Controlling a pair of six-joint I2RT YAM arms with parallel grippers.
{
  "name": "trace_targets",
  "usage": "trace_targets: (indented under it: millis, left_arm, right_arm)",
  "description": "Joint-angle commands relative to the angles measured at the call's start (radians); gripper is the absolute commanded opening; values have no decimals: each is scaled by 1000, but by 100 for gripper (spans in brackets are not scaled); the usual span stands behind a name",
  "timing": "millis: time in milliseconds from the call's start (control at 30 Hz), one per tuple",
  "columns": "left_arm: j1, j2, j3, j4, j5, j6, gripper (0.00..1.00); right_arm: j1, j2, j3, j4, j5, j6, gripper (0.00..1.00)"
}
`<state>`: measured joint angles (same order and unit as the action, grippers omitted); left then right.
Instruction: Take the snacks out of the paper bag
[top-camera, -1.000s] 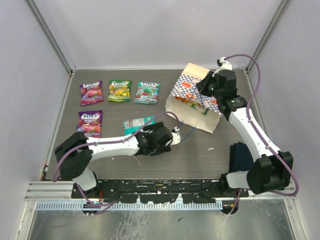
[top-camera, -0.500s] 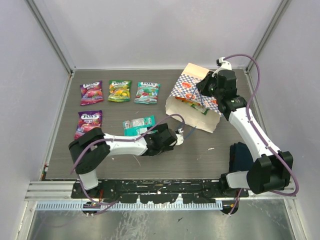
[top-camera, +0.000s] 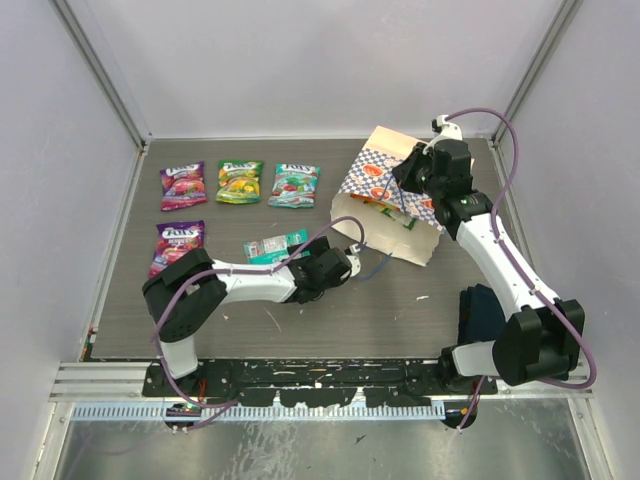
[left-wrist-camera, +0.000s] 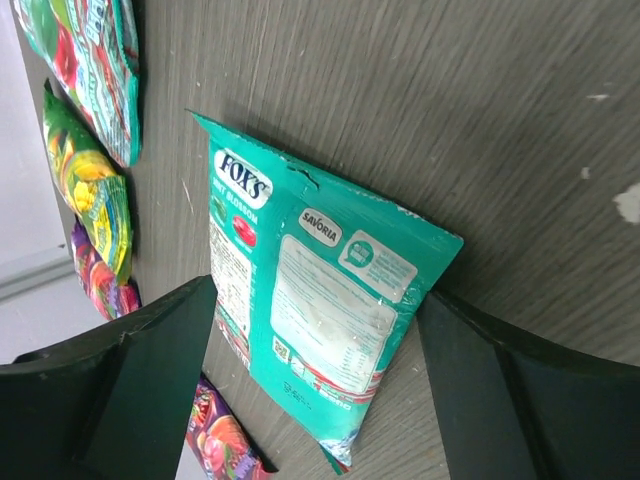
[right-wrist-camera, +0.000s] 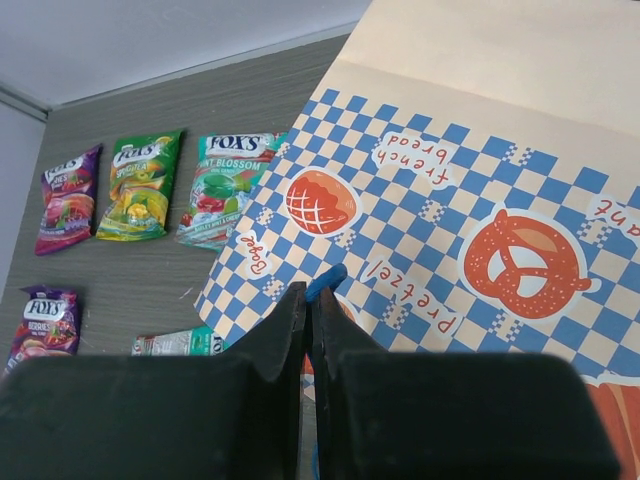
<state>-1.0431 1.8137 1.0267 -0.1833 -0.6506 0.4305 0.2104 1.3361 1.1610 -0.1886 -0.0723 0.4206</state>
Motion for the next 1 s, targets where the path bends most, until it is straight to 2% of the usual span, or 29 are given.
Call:
trace_targets:
  millis: [0, 100, 133, 167, 200, 233, 367, 500, 600, 800, 933, 967]
  left_arm:
    - [26, 21, 14, -6, -24, -24, 78]
    - [30, 16, 30, -24, -17, -34, 52]
    - [31, 12, 40, -33, -26, -45, 31]
    - [33, 6, 55, -42, -37, -58, 17]
    - [34, -2, 70, -54, -43, -66, 5]
    - [35, -12, 82, -63, -48, -74, 0]
    - [40, -73, 136, -110, -21, -125, 0]
    - [58, -153, 208, -218, 46, -240, 0]
    - [69, -264, 258, -305, 224, -348, 0]
    - [126, -438, 296, -371, 666, -540, 0]
    - [337, -447, 278, -351, 981, -737, 0]
    - [386, -433, 258, -324, 1011, -767, 0]
  right_arm:
    - [2, -9, 5, 53, 15, -14, 1]
    - [4, -4, 3, 57, 17, -13, 1]
    - [3, -2, 5, 56, 17, -13, 1]
    - [3, 0, 6, 58, 16, -11, 1]
    - [4, 1, 6, 59, 14, -10, 1]
    - [3, 1, 6, 59, 13, -10, 1]
    - [3, -2, 6, 61, 14, -8, 1]
    - [3, -9, 6, 62, 18, -8, 1]
    - [4, -11, 8, 61, 19, -8, 1]
    - [4, -8, 8, 67, 8, 2, 1]
    - [4, -10, 6, 71, -2, 10, 1]
    - [4, -12, 5, 71, -4, 11, 1]
